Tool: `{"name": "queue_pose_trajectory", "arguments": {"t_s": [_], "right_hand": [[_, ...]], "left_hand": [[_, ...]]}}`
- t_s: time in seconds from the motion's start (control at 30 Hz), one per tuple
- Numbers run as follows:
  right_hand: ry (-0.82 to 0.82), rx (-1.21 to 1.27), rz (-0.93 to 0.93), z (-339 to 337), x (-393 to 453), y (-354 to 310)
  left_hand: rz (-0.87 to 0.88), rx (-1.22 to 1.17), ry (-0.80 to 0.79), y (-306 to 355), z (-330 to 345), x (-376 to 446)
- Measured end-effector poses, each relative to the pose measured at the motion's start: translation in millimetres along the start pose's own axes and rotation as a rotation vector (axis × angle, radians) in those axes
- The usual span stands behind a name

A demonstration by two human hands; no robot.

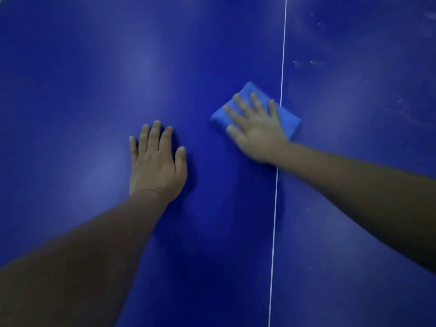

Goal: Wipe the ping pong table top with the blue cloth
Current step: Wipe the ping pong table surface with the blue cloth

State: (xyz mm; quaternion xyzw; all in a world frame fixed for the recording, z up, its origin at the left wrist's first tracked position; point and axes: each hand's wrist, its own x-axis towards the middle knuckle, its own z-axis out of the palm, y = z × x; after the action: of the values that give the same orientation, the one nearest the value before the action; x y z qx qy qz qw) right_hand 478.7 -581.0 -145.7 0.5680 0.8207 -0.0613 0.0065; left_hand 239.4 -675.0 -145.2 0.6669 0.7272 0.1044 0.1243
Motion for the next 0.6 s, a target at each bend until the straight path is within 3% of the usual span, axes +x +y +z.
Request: {"name": "queue_pose_trajectory", "arguments": {"t_s": [0.1, 0.13, 0.17, 0.2, 0.3, 0.33, 0.37, 0.47, 0.5, 0.53, 0.6], "right_hand": [[-0.067, -0.029, -0.585, 17, -81, -21], [-0.095, -0.065, -0.712, 13, -82, -11], [-0.076, -0.096, -0.724, 9, -69, 7], [-0.069, -0.103, -0.587, 2, -49, 23], [-0.033, -0.002, 0.165, -15, 9, 48], [-0.016, 0.009, 0.245, -15, 11, 40], [0.009, -0.001, 0.192, -9, 2, 25], [-0.060, -0.015, -0.443, 10, -53, -9], [-0.082, -0.053, -0.535, 8, -55, -3], [-0.071, -0.074, -0.508, 4, -44, 10], [-0.022, -0.036, -0.137, -4, -6, 42]], "left_hand": [[0.011, 0.011, -0.019, 2, -1, 2], [0.006, 0.014, -0.019, 2, -2, 3], [0.006, 0.014, -0.021, 3, -2, 4], [0.007, 0.014, -0.024, 3, -2, 4], [0.020, 0.042, -0.014, 2, -1, 1], [0.036, 0.058, -0.014, 3, -2, 1], [0.059, 0.068, -0.027, 3, -2, 2], [0.097, 0.057, -0.062, 3, 0, 4], [0.098, 0.055, -0.061, 2, 0, 4], [0.097, 0.054, -0.057, 2, 1, 4], [0.099, 0.060, -0.045, 0, 1, 4]]}}
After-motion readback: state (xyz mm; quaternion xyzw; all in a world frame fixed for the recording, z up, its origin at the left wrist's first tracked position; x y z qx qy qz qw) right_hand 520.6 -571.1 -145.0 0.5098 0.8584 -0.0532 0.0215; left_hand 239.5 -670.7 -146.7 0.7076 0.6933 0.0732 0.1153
